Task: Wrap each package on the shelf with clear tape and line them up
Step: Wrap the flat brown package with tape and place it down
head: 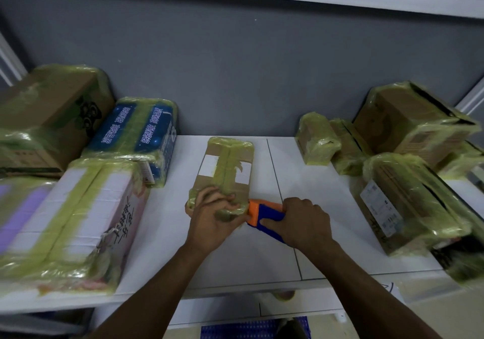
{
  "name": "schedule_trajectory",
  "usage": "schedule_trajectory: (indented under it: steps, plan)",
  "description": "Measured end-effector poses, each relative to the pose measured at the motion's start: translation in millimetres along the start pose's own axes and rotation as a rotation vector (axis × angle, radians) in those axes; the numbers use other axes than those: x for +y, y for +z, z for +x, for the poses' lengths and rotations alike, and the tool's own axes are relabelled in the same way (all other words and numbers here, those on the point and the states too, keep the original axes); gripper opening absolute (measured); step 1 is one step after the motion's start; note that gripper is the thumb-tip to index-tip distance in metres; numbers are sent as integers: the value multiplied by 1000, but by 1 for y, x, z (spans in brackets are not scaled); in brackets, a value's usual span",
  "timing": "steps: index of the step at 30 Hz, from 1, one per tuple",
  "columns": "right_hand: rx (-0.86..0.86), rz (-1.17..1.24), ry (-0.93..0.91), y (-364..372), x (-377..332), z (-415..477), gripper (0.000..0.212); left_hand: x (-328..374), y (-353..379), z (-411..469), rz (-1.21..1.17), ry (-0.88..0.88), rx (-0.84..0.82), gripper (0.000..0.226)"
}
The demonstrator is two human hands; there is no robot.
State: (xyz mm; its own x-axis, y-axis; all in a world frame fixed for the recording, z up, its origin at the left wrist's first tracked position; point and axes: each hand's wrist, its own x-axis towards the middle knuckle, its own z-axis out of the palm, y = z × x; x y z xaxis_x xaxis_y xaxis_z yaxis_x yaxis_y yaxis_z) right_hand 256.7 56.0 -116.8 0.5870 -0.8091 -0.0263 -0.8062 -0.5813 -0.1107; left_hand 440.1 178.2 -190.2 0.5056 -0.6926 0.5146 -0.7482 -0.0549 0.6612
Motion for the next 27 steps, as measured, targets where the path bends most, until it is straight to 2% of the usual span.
schedule_trajectory:
  steps: [5,13,17,21,23,25,27]
  plan:
    - [68,-35,3,9,-3,-5,65,7,-1,2,-52,-32,48,41]
    - [110,26,58,15,-4,-2,57,18,3,-3,-128,-71,69,35]
    - [79,161,137,15,9,3,59,26,5,-10,-79,-90,84,39]
    - [121,432,184,13,31,6,55,30,-1,-13,218,-207,-57,71]
    - [137,581,189,14,36,9,55,38,-1,-10,342,-239,-65,86]
    - [119,685,201,16,38,10,57,48,0,-1,375,-358,-35,111]
    - [102,764,216,19,38,10,59,52,2,8,401,-447,-61,121]
